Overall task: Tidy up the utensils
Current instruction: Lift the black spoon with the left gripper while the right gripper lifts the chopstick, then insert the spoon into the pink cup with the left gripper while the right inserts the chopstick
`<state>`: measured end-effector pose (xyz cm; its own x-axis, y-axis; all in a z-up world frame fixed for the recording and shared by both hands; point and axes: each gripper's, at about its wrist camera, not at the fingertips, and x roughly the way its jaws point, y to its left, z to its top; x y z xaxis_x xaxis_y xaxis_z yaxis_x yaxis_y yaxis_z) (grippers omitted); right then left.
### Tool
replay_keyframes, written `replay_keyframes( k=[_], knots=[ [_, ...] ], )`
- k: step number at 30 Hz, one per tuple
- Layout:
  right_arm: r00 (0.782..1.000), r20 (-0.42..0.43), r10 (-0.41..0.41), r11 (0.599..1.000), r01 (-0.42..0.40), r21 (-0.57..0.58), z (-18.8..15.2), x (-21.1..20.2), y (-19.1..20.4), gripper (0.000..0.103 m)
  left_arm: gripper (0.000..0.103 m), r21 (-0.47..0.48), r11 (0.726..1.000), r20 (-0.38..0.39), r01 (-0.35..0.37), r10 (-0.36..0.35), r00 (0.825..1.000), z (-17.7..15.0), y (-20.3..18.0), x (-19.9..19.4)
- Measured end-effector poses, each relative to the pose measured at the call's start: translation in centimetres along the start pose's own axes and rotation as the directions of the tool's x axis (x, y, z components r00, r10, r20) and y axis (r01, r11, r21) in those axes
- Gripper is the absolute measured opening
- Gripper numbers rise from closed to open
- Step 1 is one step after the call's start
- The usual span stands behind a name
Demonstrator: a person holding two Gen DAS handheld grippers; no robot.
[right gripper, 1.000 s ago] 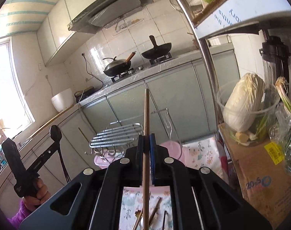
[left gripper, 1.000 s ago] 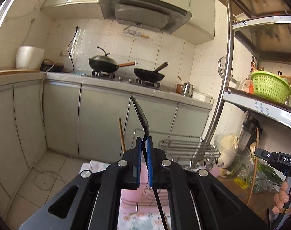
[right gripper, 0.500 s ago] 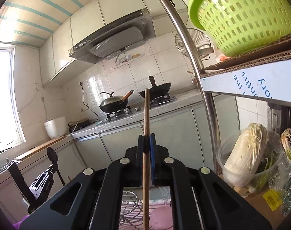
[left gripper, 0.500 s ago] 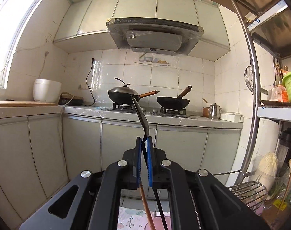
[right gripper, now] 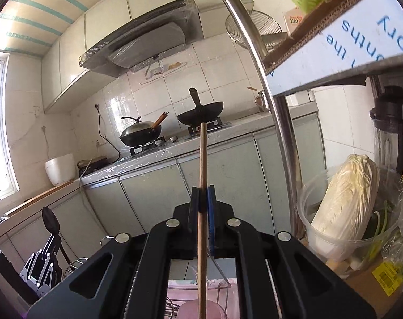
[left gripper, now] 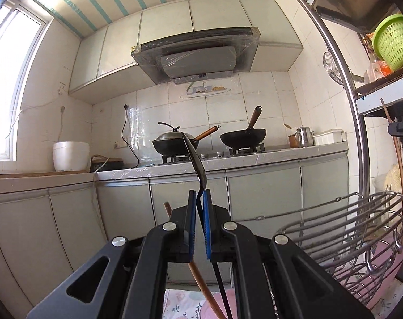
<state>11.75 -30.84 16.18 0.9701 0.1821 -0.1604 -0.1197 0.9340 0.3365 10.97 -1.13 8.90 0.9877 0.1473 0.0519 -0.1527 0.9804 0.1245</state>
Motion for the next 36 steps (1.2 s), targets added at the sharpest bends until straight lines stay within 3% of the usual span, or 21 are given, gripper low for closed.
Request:
replay_keyframes(
  k=[6, 11, 16, 23, 30, 32, 34, 36],
  knots=[
    [0.996, -0.088, 0.011, 1.0, -0.009, 0.021, -2.6, 0.1, -0.6, 0.006, 0.005, -0.08, 0.996, -0.079, 0.039, -0.045, 0.996, -1.1, 1.2, -0.9],
    [0.986, -0.168, 0.013, 0.999, -0.007, 0.035, -4.4, 0.0, -0.8, 0.007, 0.005, -0.186, 0.978, -0.175, 0.095, -0.128, 0.976, -1.8, 3.1, -1.4],
    [0.971, -0.24, 0.003, 1.0, 0.004, 0.028, -5.9, 0.2, -0.6, 0.007, 0.006, -0.349, 0.927, -0.284, 0.135, -0.241, 0.928, -2.4, 5.6, 0.0],
    [0.962, -0.273, 0.001, 1.0, 0.006, 0.025, -6.0, 0.7, -0.3, 0.007, 0.005, -0.442, 0.884, -0.377, 0.154, -0.339, 0.862, -3.4, 6.4, 2.2],
    [0.95, -0.312, 0.013, 0.999, -0.001, 0.04, -5.8, 1.3, -0.4, 0.008, 0.007, -0.479, 0.866, -0.407, 0.142, -0.363, 0.838, -3.5, 7.0, 3.3],
    [0.941, -0.339, 0.014, 0.999, 0.002, 0.047, -6.0, 1.5, -0.4, 0.009, 0.017, -0.473, 0.869, -0.417, 0.144, -0.364, 0.833, -3.3, 7.0, 3.3],
    [0.931, -0.363, 0.025, 0.998, -0.002, 0.066, -6.3, 1.7, -0.6, 0.018, 0.034, -0.474, 0.868, -0.415, 0.148, -0.369, 0.832, -3.0, 7.1, 3.2],
    [0.931, -0.364, 0.037, 0.996, -0.006, 0.086, -6.5, 1.5, -0.8, 0.037, 0.04, -0.483, 0.862, -0.41, 0.152, -0.376, 0.831, -2.8, 7.3, 3.0]
  ],
)
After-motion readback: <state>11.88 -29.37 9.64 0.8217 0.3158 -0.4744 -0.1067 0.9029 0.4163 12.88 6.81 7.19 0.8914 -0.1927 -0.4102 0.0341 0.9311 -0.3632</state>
